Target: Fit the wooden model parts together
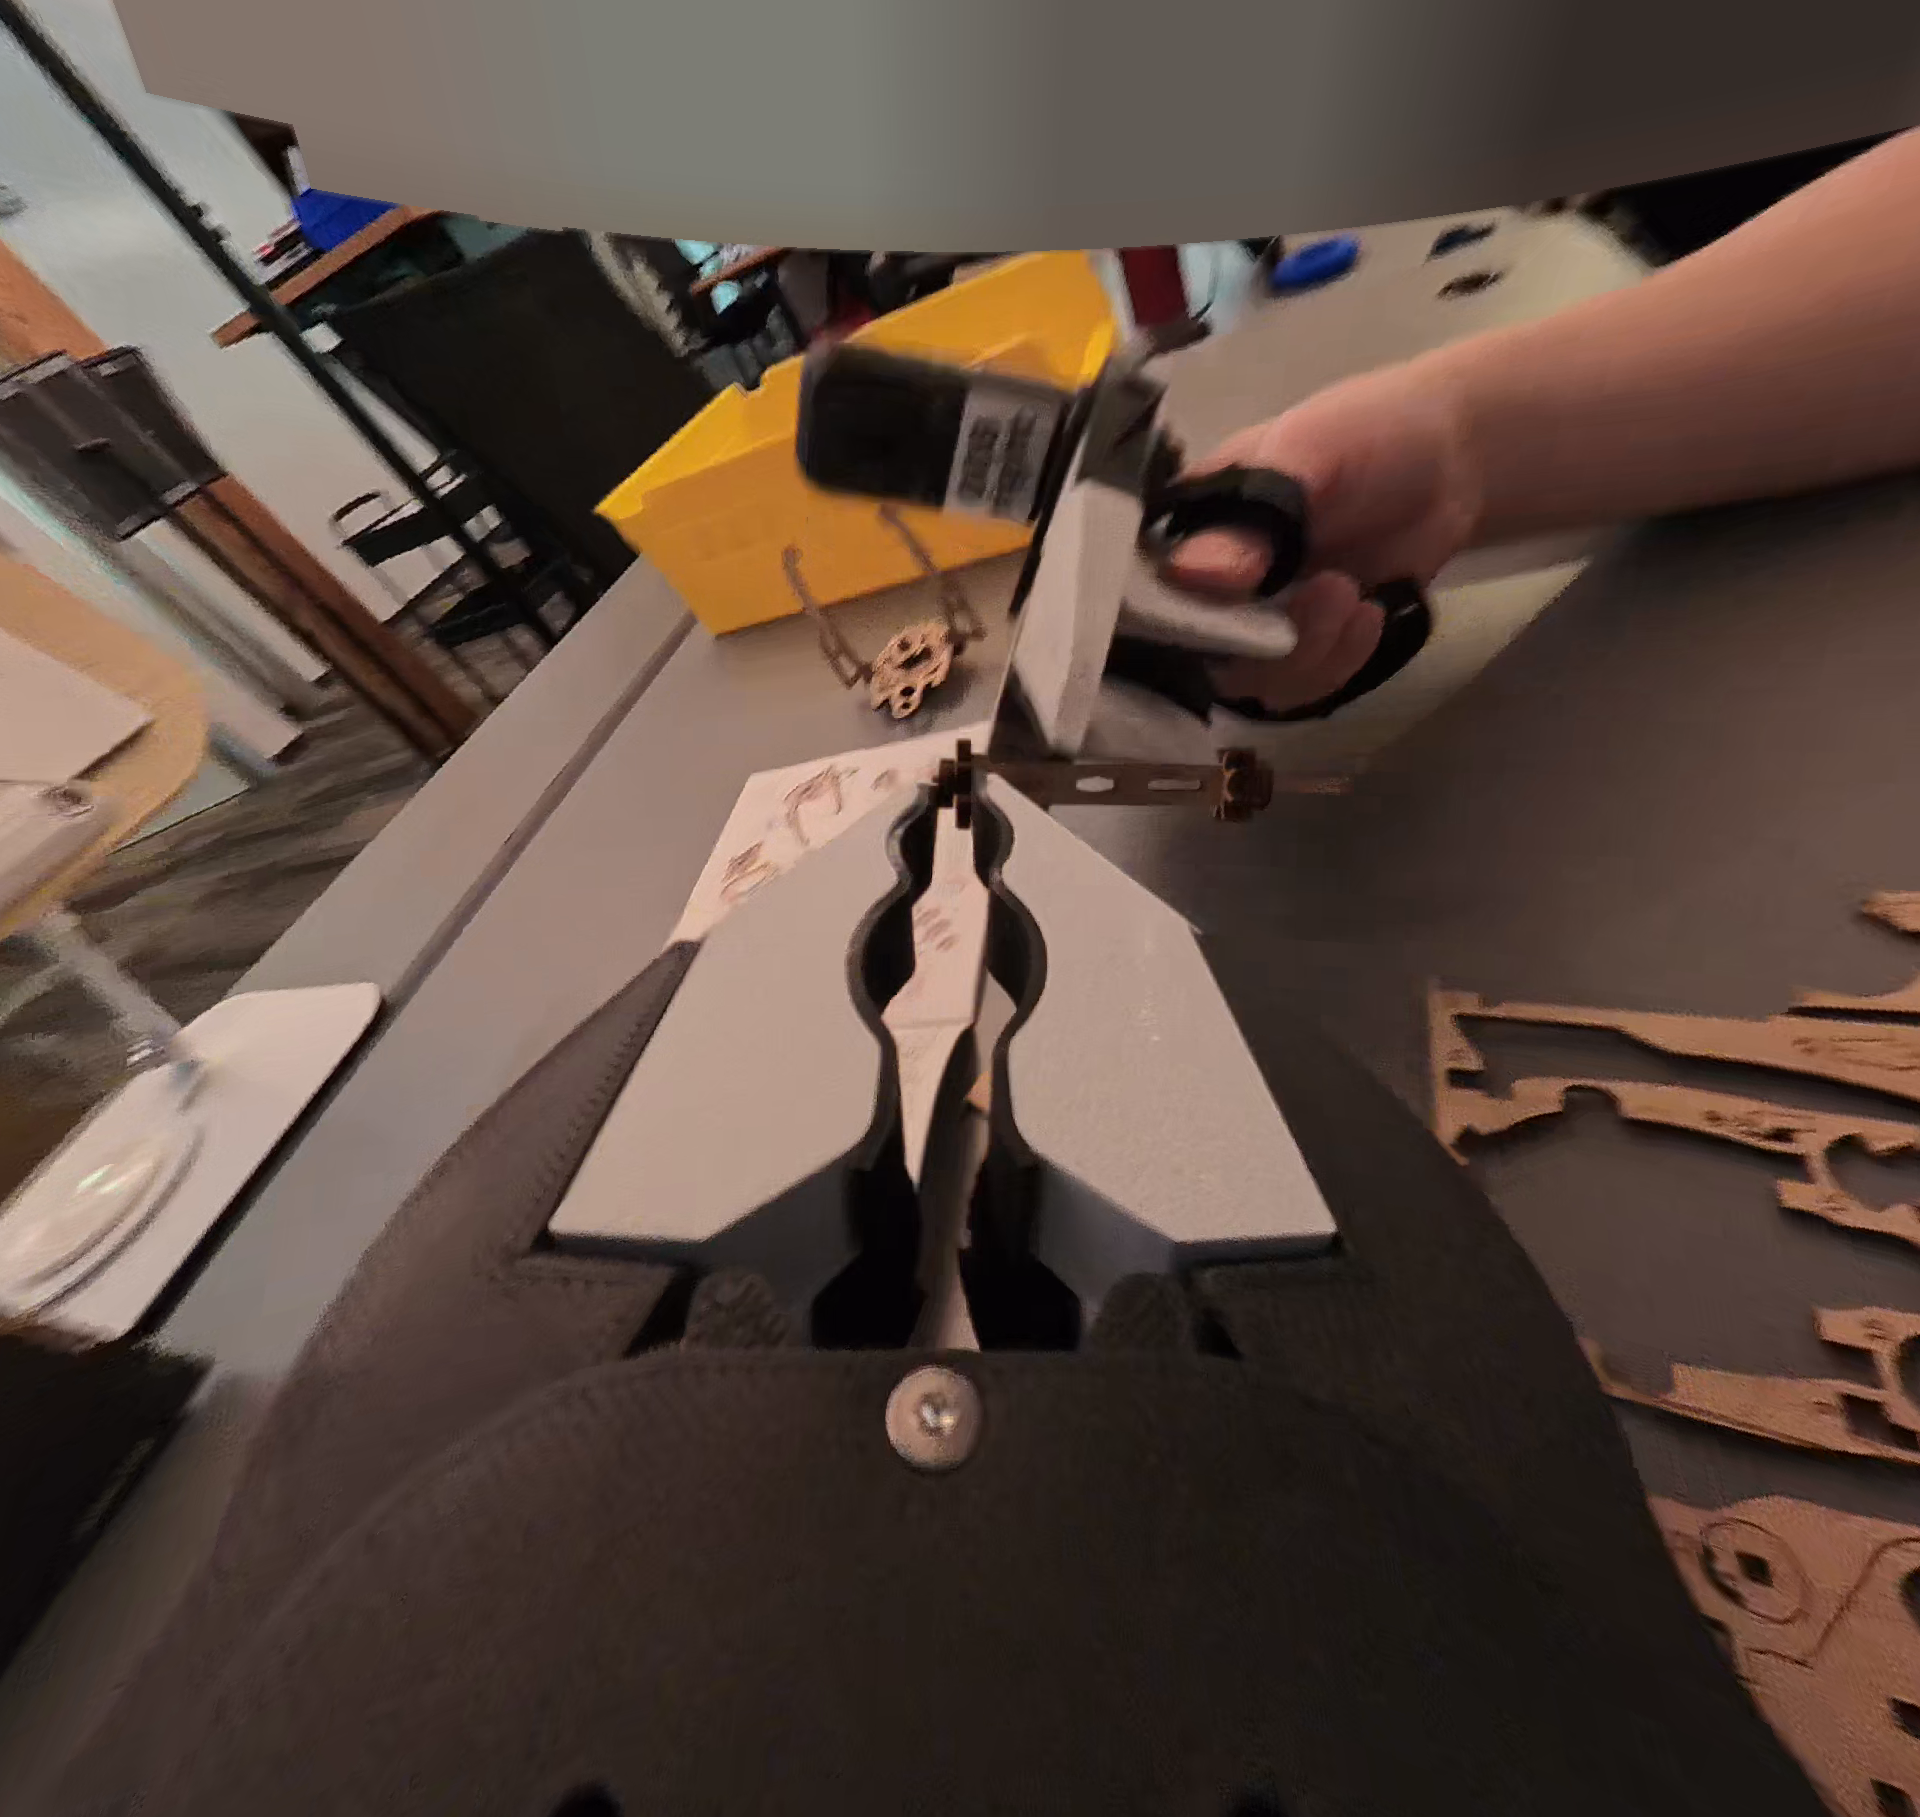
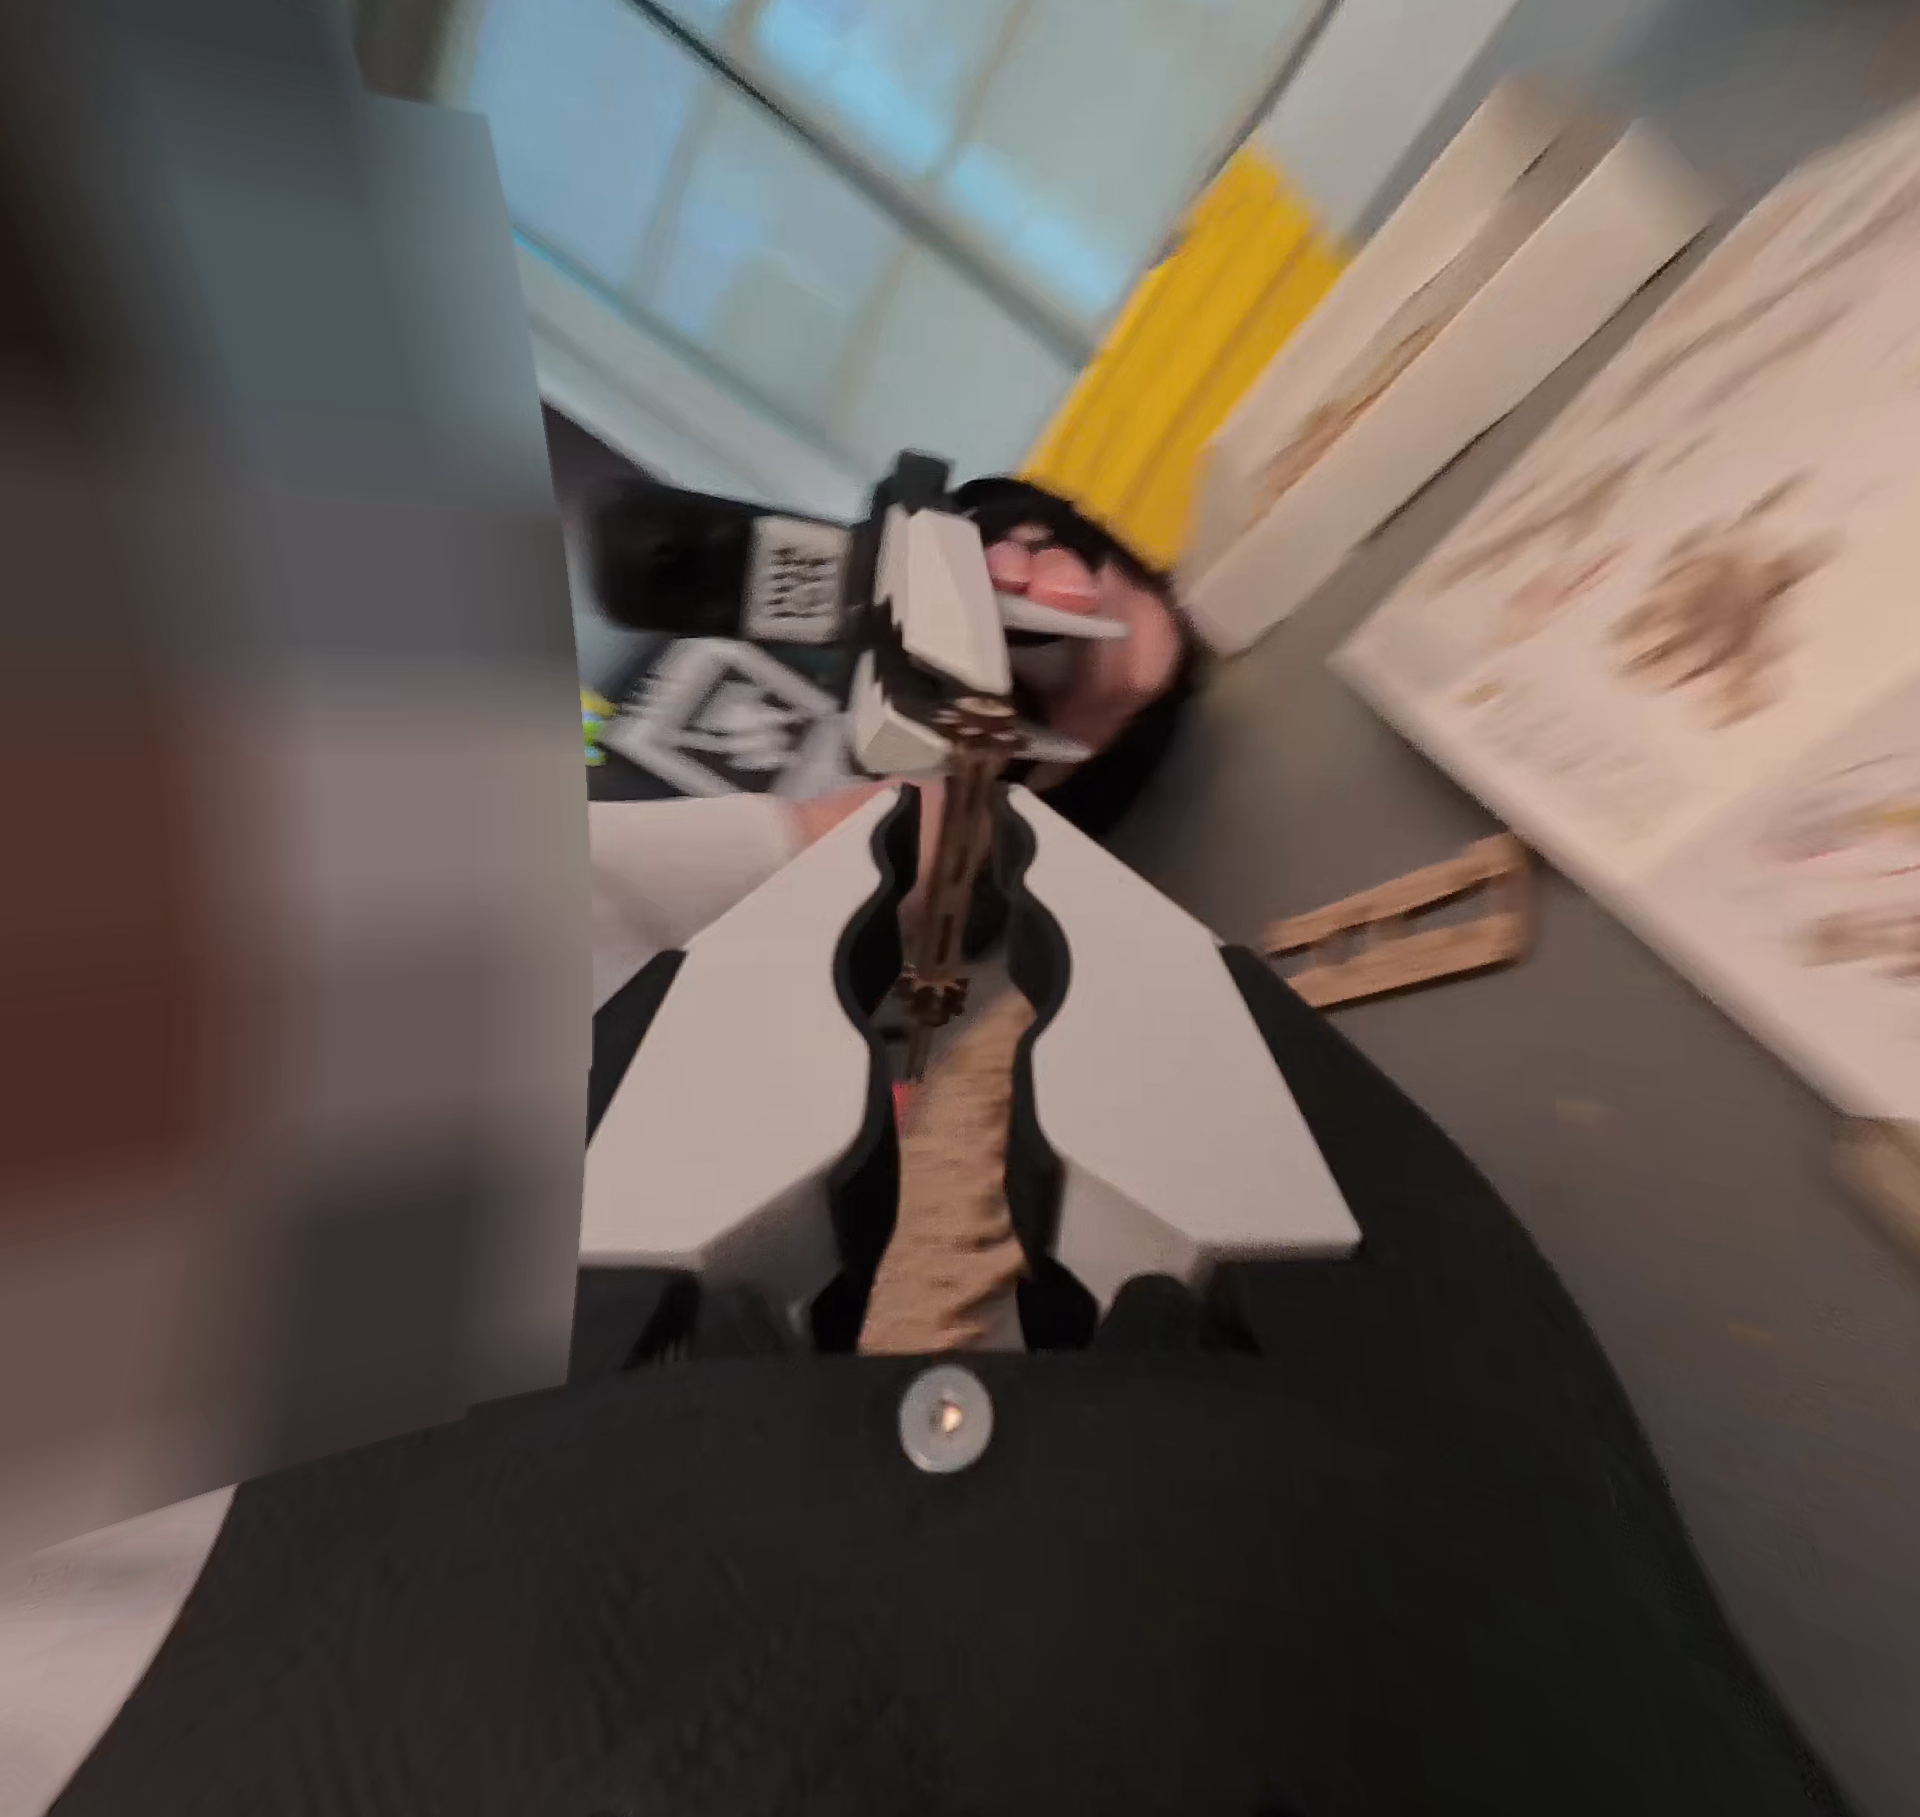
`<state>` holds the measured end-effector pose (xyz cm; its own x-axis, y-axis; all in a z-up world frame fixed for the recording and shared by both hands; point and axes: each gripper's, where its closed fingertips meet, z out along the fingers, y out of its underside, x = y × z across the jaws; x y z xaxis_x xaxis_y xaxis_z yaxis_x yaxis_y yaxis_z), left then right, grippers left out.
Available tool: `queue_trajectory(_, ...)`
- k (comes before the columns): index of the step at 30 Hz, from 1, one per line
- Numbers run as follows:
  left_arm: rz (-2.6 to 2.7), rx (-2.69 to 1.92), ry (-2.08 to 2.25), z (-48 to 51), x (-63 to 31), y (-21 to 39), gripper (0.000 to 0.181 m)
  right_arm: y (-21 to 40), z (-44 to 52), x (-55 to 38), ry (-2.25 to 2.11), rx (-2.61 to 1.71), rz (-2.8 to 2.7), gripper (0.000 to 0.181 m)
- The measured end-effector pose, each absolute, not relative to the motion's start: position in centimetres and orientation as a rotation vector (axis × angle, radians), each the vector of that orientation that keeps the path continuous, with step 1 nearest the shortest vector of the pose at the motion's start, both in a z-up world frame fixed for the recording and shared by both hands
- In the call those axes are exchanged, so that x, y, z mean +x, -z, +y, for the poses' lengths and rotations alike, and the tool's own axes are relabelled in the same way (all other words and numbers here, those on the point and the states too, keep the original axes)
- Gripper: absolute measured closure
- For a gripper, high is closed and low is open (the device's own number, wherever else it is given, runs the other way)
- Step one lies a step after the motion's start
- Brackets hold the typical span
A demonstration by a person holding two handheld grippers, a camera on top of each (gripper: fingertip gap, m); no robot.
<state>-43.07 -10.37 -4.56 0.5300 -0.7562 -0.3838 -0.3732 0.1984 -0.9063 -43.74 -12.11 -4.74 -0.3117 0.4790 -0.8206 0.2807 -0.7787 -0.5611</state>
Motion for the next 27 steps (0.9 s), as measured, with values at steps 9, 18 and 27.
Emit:
queue_trajectory(9, 1.052, -1.459, 0.186, -9.6, -42.8, 5.3, 0.176, 6.9, -10.6, -44.0, -1.767, -1.842, -1.09, 0.179)
queue_trajectory(18, 1.007, -1.403, 0.71, -11.8, -42.7, 3.0, 0.17, 6.6, -11.4, -42.7, -1.25, -1.601, -1.496, 0.18)
queue_trajectory(27, 1.241, -1.492, 0.573, -12.4, -41.4, 7.5, 0.177, 9.9, -11.7, -41.3, -0.752, -1.458, -1.847, 0.18)
